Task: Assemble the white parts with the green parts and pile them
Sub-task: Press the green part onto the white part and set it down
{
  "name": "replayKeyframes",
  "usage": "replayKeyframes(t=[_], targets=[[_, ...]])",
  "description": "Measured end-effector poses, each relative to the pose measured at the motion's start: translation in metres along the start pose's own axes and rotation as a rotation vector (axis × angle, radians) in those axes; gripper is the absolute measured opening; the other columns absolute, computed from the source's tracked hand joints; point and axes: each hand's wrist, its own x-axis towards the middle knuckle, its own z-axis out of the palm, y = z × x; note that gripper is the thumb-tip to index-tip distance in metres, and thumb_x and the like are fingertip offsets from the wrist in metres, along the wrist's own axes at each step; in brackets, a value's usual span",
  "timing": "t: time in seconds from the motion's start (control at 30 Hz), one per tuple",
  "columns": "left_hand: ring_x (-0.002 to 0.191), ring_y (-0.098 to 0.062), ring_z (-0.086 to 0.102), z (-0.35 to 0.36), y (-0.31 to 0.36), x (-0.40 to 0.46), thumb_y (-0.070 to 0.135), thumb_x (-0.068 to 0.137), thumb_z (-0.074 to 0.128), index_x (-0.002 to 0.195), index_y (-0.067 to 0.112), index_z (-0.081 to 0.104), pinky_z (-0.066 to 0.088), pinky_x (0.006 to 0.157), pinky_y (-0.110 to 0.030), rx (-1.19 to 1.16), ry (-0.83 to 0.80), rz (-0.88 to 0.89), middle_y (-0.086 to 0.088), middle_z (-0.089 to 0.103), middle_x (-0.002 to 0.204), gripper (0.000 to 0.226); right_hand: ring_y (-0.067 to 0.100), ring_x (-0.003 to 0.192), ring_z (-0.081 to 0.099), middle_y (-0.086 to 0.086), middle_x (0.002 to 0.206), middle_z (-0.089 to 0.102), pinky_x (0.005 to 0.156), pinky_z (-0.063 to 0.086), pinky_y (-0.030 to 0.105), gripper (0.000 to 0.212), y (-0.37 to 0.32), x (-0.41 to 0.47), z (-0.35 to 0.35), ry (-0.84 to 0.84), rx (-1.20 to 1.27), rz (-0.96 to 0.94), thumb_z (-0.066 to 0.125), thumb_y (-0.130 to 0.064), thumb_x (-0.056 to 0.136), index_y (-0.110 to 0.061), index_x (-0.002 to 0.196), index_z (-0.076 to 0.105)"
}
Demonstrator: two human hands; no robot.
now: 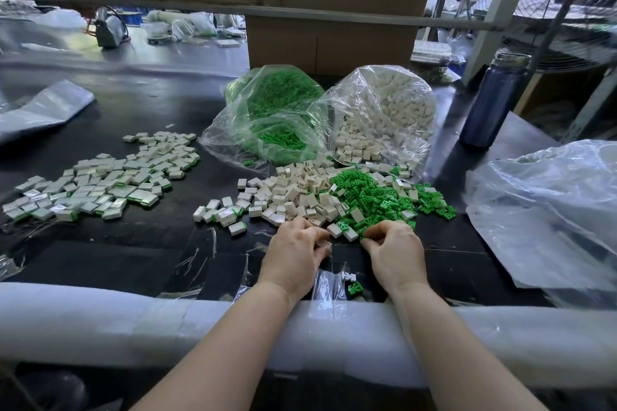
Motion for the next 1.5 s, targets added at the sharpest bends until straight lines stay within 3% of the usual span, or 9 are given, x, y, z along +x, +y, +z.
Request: replayKeyframes(t=[0.2, 0.3, 0.37, 0.6, 0.73, 0.97, 1.1, 1.2, 1.5], targets=[[0.103, -0.013, 0.045, -0.003, 0.002, -0.003, 0.032, 0.086, 0.062, 0.099, 0.024, 0.061, 0.037, 0.097, -0.029, -0.028, -0.033, 0.03, 0.01, 0.047, 0.098, 0.015, 0.021, 0.089, 0.056, 0.008, 0.102, 0.062, 0.074, 0.038, 0.023, 0.008, -0.001, 0.0, 0.0, 0.002, 0.0, 0.01, 0.065, -0.016, 0.086, -0.012, 0.092, 0.067], [0.087, -0.006, 0.047, -0.005, 0.004, -0.004, 0.029, 0.083, 0.067, 0.091, 0.023, 0.061, 0.038, 0.084, -0.015, -0.11, -0.041, 0.057, 0.012, 0.05, 0.093, 0.011, 0.021, 0.09, 0.057, 0.008, 0.103, 0.063, 0.075, 0.039, 0.023, 0.01, -0.001, 0.0, 0.0, 0.001, -0.01, 0.01, 0.065, -0.017, 0.086, -0.011, 0.093, 0.067], [0.079, -0.001, 0.046, -0.006, 0.004, -0.004, 0.026, 0.082, 0.069, 0.09, 0.021, 0.062, 0.036, 0.076, -0.008, -0.158, -0.036, 0.065, 0.012, 0.051, 0.09, 0.012, 0.019, 0.088, 0.055, 0.006, 0.103, 0.062, 0.074, 0.037, 0.023, 0.009, -0.001, -0.001, 0.0, 0.002, -0.024, 0.011, 0.065, -0.019, 0.086, -0.011, 0.092, 0.067], [0.075, 0.003, 0.051, -0.006, 0.003, -0.003, 0.019, 0.08, 0.071, 0.103, 0.012, 0.069, 0.035, 0.076, 0.003, -0.235, -0.047, 0.025, 0.012, 0.048, 0.09, 0.023, 0.021, 0.096, 0.057, 0.004, 0.101, 0.066, 0.077, 0.039, 0.025, 0.01, -0.004, -0.003, 0.0, -0.006, -0.04, -0.015, 0.064, -0.019, 0.086, -0.013, 0.095, 0.066], [0.086, -0.009, 0.054, -0.007, 0.002, -0.002, 0.02, 0.078, 0.072, 0.09, 0.014, 0.068, 0.043, 0.084, -0.012, -0.248, -0.015, -0.005, 0.005, 0.053, 0.094, 0.014, 0.02, 0.096, 0.058, 0.003, 0.102, 0.067, 0.079, 0.041, 0.024, 0.013, -0.004, -0.004, -0.001, -0.013, -0.028, -0.023, 0.066, -0.02, 0.086, -0.016, 0.098, 0.068], [0.08, -0.016, 0.063, -0.01, 0.004, -0.004, 0.014, 0.083, 0.066, 0.089, 0.019, 0.065, 0.053, 0.081, -0.027, -0.428, 0.001, -0.052, -0.003, 0.062, 0.09, 0.008, 0.016, 0.089, 0.049, -0.003, 0.092, 0.053, 0.075, 0.034, 0.022, 0.007, -0.005, -0.006, -0.001, -0.018, 0.011, -0.106, 0.062, -0.012, 0.088, -0.018, 0.085, 0.06], [0.08, -0.012, 0.061, -0.011, 0.004, -0.005, 0.013, 0.083, 0.066, 0.089, 0.028, 0.067, 0.051, 0.081, -0.021, -0.476, 0.019, -0.032, 0.004, 0.062, 0.093, 0.017, 0.011, 0.077, 0.052, -0.005, 0.083, 0.059, 0.063, 0.036, 0.011, 0.012, -0.006, -0.009, -0.002, 0.028, 0.181, -0.194, 0.062, -0.009, 0.087, -0.019, 0.083, 0.056], [0.079, -0.012, 0.063, -0.011, 0.001, -0.005, 0.012, 0.081, 0.068, 0.091, 0.028, 0.065, 0.052, 0.078, -0.017, -0.518, 0.041, -0.073, 0.003, 0.066, 0.086, 0.019, 0.001, 0.074, 0.055, -0.009, 0.078, 0.061, 0.066, 0.041, 0.004, 0.013, -0.007, -0.01, -0.003, -0.008, 0.343, -0.208, 0.067, -0.007, 0.084, -0.018, 0.083, 0.06], [0.079, -0.016, 0.064, -0.009, 0.001, -0.004, 0.007, 0.083, 0.067, 0.08, 0.029, 0.063, 0.053, 0.079, -0.022, -0.571, -0.007, -0.059, -0.002, 0.067, 0.083, 0.022, 0.01, 0.072, 0.062, -0.001, 0.075, 0.066, 0.072, 0.054, 0.024, 0.021, -0.009, -0.01, -0.005, -0.198, 0.637, -0.178, 0.067, 0.002, 0.081, -0.018, 0.077, 0.063]])
